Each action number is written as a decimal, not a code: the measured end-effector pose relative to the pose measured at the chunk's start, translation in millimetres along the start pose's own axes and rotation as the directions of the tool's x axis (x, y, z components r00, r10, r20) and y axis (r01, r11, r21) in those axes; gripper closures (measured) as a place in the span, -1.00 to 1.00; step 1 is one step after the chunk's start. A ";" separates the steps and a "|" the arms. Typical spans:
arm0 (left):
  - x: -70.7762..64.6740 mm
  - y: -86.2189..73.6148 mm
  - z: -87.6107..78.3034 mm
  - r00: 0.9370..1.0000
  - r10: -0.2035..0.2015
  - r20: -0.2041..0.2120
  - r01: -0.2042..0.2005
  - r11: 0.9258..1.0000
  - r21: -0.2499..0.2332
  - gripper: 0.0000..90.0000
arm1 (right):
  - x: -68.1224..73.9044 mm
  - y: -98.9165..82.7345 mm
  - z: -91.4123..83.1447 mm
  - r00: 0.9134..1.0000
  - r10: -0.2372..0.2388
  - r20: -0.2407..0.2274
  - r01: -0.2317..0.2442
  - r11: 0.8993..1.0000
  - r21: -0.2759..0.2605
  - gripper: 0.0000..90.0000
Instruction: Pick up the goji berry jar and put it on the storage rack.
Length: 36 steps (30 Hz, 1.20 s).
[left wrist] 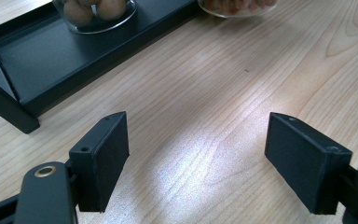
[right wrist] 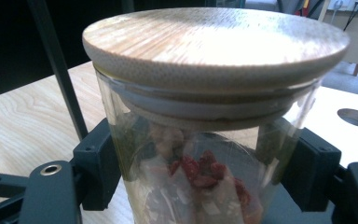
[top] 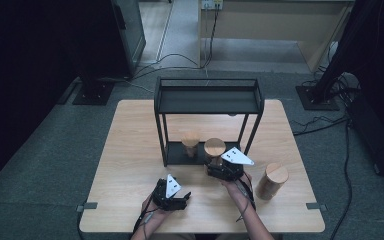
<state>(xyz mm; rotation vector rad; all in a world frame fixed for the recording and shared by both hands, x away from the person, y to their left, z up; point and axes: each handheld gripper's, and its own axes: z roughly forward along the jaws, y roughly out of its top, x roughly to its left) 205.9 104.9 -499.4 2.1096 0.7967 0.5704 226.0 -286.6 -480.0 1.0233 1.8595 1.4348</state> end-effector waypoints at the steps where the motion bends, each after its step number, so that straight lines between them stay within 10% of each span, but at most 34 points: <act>1: -0.2 0.0 0.0 1.000 0.001 -0.001 -0.001 1.000 0.000 -0.52 | -0.2 0.2 0.8 1.000 0.000 0.002 0.000 1.000 -0.002 -0.45; 36: -6.3 0.6 0.5 1.000 0.025 -0.017 -0.025 1.000 0.004 -0.52 | -2.5 17.8 33.9 0.997 -0.017 0.075 0.016 1.000 0.015 -0.45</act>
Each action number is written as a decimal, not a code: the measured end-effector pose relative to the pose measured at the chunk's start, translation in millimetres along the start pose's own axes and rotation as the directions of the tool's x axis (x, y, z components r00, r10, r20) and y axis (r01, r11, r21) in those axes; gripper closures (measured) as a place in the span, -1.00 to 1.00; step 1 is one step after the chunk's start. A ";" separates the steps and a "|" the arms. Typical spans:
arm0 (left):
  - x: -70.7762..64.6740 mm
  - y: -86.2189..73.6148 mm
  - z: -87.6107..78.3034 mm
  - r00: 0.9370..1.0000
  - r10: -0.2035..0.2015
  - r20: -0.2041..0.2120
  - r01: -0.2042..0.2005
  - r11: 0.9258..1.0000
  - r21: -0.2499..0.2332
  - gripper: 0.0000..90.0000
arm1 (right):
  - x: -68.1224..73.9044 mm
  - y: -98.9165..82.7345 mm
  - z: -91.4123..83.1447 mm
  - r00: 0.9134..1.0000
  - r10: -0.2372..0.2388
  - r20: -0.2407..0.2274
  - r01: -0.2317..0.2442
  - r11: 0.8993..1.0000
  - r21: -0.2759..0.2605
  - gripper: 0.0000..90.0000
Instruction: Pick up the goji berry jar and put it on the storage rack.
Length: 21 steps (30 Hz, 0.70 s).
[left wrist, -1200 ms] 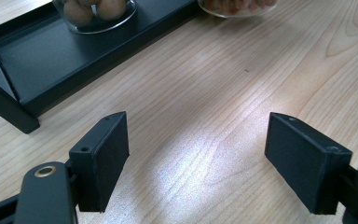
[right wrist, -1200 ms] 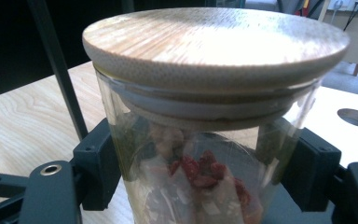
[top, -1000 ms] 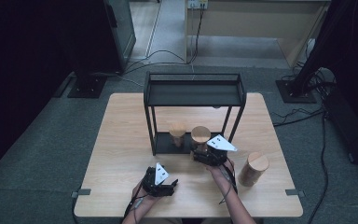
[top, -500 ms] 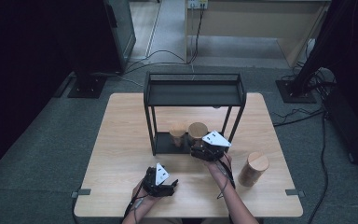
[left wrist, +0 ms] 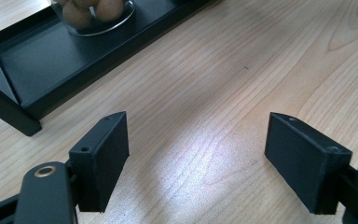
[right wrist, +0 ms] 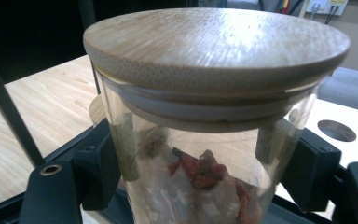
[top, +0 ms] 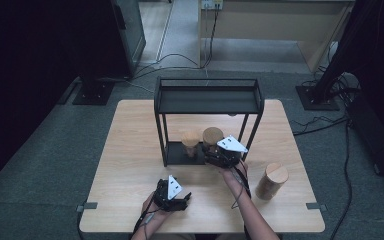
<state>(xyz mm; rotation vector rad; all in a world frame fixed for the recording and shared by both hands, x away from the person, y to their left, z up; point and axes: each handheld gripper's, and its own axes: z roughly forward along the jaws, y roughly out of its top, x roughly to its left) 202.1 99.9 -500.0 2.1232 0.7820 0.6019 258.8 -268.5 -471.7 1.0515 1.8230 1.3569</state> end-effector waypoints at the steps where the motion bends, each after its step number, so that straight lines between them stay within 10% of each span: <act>1: -0.4 -0.2 0.1 1.000 -0.002 -0.001 0.002 1.000 -0.001 -0.52 | 0.0 0.3 0.5 1.000 -0.001 0.001 0.001 1.000 0.000 -0.45; 21: -2.5 1.1 0.3 1.000 0.020 -0.005 -0.020 1.000 0.006 -0.52 | -1.3 2.2 14.7 0.996 0.076 0.039 -0.075 0.997 -0.020 -0.45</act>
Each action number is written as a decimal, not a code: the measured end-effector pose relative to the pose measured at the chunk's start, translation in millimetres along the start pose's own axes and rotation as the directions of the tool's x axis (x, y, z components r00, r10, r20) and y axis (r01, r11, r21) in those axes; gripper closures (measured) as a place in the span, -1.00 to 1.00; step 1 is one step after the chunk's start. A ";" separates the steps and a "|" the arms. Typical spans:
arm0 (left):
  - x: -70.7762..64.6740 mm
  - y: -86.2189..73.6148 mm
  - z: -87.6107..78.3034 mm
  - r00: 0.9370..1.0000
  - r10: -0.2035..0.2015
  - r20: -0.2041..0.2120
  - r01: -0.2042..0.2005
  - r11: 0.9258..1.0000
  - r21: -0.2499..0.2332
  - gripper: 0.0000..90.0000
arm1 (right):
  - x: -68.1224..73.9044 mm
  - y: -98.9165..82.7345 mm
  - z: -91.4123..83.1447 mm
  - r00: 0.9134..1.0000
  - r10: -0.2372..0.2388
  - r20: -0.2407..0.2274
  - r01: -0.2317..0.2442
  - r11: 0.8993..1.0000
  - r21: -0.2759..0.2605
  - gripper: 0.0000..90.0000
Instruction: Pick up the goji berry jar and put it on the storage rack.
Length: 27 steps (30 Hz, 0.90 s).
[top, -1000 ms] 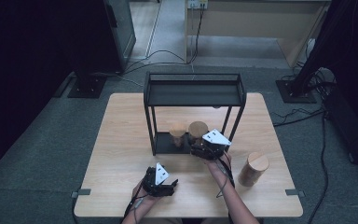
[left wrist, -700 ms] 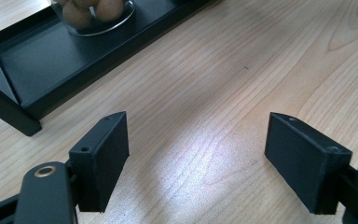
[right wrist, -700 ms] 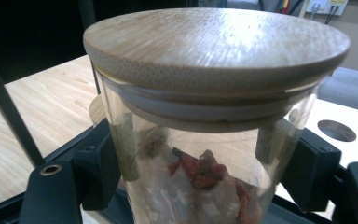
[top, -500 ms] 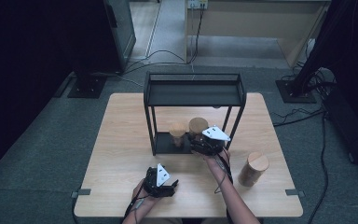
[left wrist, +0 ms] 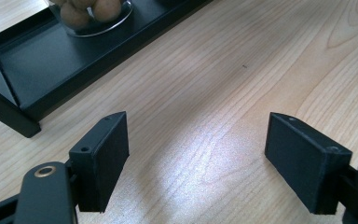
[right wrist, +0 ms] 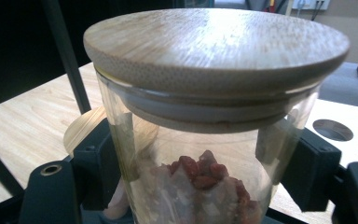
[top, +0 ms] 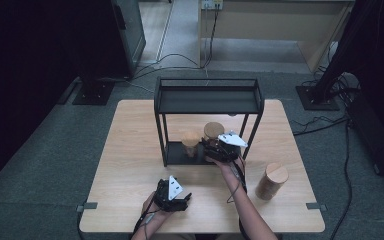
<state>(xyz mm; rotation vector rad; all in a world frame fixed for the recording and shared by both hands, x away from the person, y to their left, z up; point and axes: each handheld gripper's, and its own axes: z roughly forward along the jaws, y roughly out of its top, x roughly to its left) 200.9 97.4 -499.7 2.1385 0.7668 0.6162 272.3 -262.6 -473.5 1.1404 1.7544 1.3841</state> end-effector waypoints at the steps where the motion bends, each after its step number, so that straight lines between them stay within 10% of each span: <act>1: -0.6 0.2 0.2 1.000 0.003 -0.002 -0.003 1.000 0.001 -0.52 | 1.2 -0.3 0.4 1.000 0.005 0.005 -0.005 1.000 -0.002 -0.45; 27: -1.3 0.6 0.0 1.000 0.010 -0.002 -0.010 1.000 0.003 -0.52 | 8.6 4.5 24.3 1.000 0.013 0.020 -0.013 1.000 -0.009 -0.45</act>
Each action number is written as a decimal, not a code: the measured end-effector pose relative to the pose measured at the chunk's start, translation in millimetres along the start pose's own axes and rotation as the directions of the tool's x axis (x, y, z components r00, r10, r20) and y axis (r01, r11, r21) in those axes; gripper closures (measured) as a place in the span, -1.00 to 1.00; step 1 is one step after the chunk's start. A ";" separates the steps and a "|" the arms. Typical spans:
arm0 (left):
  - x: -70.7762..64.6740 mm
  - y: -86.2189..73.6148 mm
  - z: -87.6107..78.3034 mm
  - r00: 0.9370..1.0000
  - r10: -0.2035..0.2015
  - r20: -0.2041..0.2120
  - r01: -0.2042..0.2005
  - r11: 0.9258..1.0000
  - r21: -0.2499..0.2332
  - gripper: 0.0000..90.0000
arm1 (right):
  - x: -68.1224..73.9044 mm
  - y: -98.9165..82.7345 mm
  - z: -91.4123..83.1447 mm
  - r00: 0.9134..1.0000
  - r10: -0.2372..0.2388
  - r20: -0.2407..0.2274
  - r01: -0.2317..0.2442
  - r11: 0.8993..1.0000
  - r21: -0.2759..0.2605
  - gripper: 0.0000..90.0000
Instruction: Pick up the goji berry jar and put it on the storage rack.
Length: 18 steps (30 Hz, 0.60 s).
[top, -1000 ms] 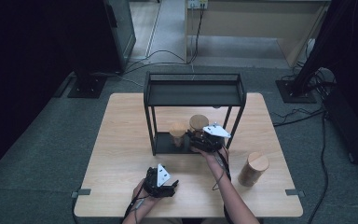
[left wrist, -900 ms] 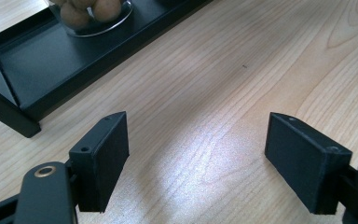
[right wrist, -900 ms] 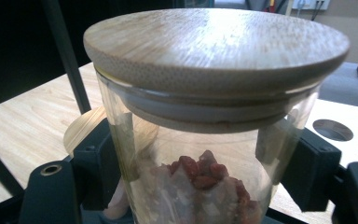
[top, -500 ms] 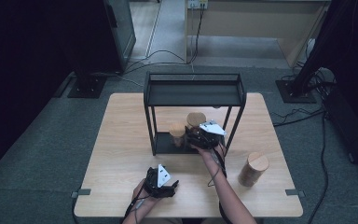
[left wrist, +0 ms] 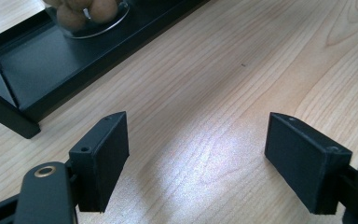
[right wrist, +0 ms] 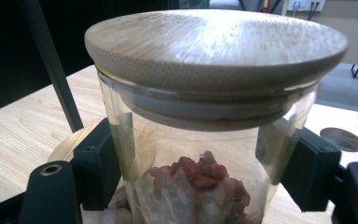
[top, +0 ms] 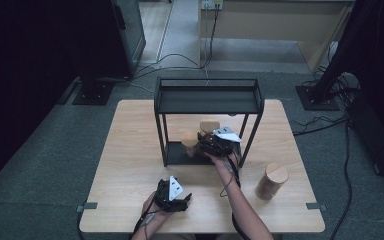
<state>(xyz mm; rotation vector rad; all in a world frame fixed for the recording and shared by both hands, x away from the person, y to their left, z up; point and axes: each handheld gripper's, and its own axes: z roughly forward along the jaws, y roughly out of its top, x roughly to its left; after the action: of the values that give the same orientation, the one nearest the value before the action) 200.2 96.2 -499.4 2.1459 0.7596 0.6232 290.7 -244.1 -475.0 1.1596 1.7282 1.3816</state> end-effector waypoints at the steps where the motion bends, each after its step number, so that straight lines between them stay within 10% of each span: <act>1: 0.1 -0.1 0.0 1.000 0.000 0.000 0.000 1.000 0.000 -0.52 | 0.5 0.2 1.0 1.000 0.004 -0.003 -0.004 1.000 0.000 -0.45; 18: 0.5 -0.7 -0.2 1.000 -0.005 0.003 0.005 1.000 -0.004 -0.52 | 22.6 6.1 17.3 0.997 -0.057 -0.047 0.057 0.998 -0.003 -0.45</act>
<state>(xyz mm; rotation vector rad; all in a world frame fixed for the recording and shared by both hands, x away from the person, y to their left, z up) 200.2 97.1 -499.7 2.1402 0.7613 0.6183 298.1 -216.1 -472.4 1.0769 1.7786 1.3861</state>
